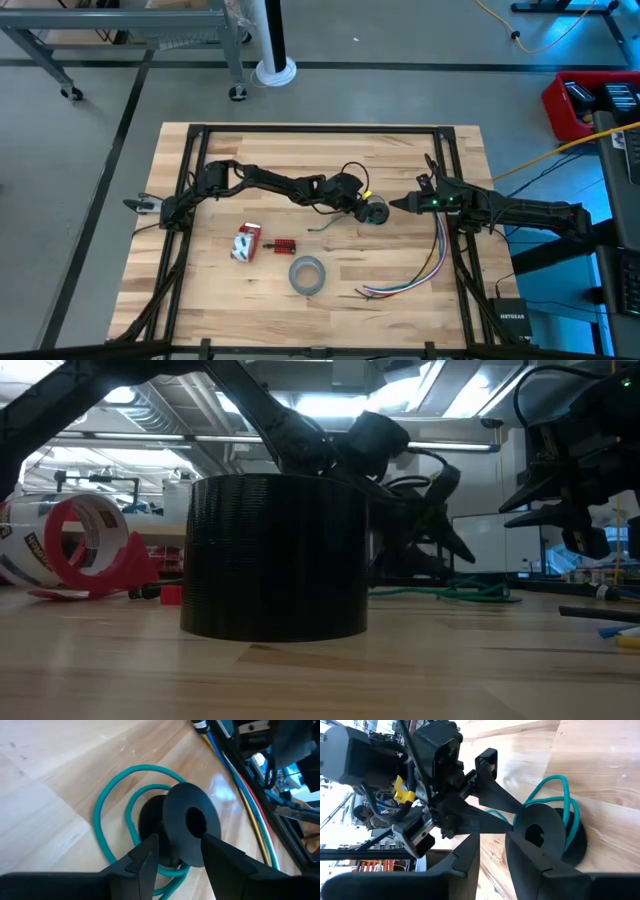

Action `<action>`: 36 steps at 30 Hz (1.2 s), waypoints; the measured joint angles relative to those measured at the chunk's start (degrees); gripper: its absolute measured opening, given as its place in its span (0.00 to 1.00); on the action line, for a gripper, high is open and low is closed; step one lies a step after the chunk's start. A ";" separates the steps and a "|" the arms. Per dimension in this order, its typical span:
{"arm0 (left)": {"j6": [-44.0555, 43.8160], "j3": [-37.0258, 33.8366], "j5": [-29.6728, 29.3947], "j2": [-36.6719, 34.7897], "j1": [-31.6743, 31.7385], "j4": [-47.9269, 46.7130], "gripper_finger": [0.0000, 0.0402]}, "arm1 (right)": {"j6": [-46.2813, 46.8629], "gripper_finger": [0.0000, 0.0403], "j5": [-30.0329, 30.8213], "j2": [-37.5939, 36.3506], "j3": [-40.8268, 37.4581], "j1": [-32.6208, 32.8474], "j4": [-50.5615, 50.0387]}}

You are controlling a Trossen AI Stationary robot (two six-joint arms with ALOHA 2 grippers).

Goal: Coil cords
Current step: Prepare the spool

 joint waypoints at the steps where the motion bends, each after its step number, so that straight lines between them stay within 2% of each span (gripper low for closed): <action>1: -0.01 0.00 0.00 0.00 0.00 0.12 0.35 | 0.00 0.24 0.02 0.00 0.00 0.00 -0.02; 7: -0.48 0.00 0.01 0.00 -0.11 0.25 0.35 | 0.00 0.24 0.00 0.01 0.00 0.00 -0.01; 13: -5.76 0.00 -0.76 0.00 -0.17 1.64 0.35 | 0.00 0.24 0.00 0.00 0.00 0.00 -0.02; 25: -7.74 0.00 -1.78 0.00 -0.11 1.35 0.35 | 0.00 0.24 0.00 0.00 0.00 0.00 -0.02; 31: -8.91 0.00 -0.69 0.23 -0.65 2.10 0.35 | 0.00 0.24 0.02 0.00 0.00 0.00 -0.02; 36: -12.35 0.17 1.47 2.50 -0.85 7.10 0.35 | 0.00 0.24 0.00 0.00 0.00 0.00 -0.02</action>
